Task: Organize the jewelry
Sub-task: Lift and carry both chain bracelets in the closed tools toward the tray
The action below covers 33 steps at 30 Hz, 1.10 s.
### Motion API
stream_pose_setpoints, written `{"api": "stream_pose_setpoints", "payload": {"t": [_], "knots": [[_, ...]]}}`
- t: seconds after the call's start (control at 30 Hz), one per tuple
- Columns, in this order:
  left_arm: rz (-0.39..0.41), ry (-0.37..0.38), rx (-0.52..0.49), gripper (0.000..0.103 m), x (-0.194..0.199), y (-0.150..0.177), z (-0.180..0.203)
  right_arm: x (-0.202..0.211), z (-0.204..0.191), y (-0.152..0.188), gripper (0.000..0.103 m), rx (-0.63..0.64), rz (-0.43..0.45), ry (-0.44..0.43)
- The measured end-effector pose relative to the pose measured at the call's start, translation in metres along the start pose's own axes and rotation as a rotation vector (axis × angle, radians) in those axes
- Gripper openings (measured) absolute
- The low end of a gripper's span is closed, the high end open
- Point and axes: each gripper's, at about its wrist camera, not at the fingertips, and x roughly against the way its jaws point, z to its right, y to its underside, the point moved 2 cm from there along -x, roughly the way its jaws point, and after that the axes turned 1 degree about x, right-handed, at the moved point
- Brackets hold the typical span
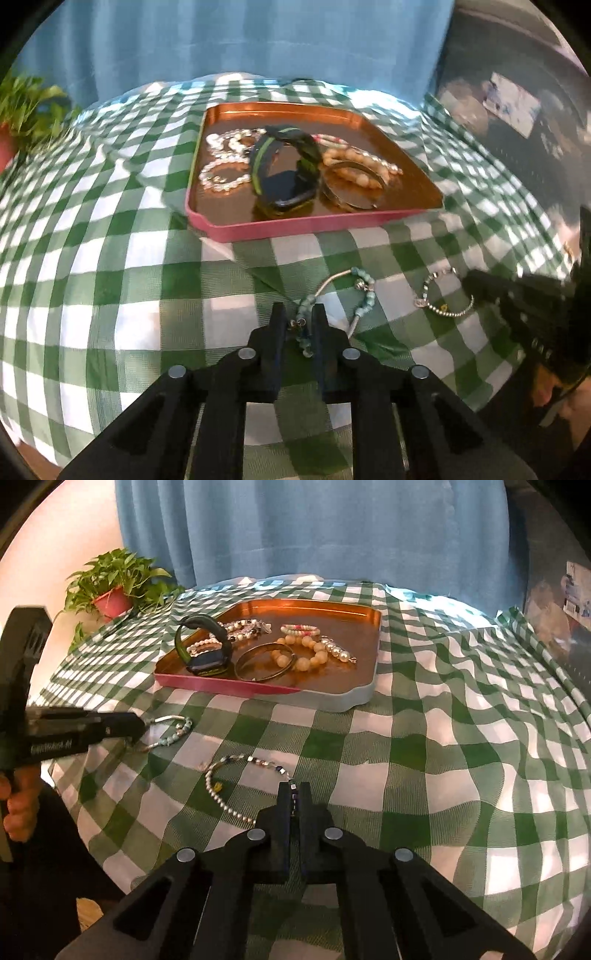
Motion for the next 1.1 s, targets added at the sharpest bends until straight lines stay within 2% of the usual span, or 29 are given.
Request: {"api": "stream_pose_setpoints", "payload": {"t": [0.13, 0.27, 0.33, 0.47, 0.57, 0.67, 0.8, 1.0, 1.1], "knots": [[0.002, -0.017, -0.026, 0.019, -0.004, -0.003, 0.007, -0.006, 0.0, -0.005, 0.007, -0.011, 0.009, -0.016], [-0.007, -0.042, -0.067, 0.012, -0.006, -0.004, 0.01, -0.007, -0.009, -0.004, 0.007, 0.068, 0.023, 0.027], [-0.029, -0.036, -0.057, 0.011, -0.007, -0.007, 0.009, -0.006, -0.007, -0.004, 0.002, 0.064, 0.021, 0.027], [-0.055, 0.006, -0.003, 0.011, -0.002, -0.008, 0.006, -0.001, 0.0, -0.006, 0.002, 0.023, 0.03, 0.037], [-0.014, 0.012, -0.017, 0.01, 0.016, -0.013, 0.017, 0.01, 0.005, -0.01, 0.002, -0.026, 0.065, 0.013], [0.025, 0.092, 0.011, 0.01, 0.041, -0.02, 0.031, 0.025, 0.004, -0.011, 0.002, -0.083, 0.103, -0.02], [0.068, 0.085, -0.025, 0.01, 0.068, -0.022, 0.053, 0.045, -0.012, -0.012, 0.002, -0.064, 0.137, -0.008], [0.051, 0.085, 0.028, 0.01, 0.089, -0.015, 0.063, 0.072, -0.025, -0.014, 0.002, -0.104, 0.156, -0.017], [0.059, 0.068, 0.02, 0.01, 0.101, -0.012, 0.068, 0.085, -0.029, -0.018, 0.002, -0.126, 0.165, -0.013]]}}
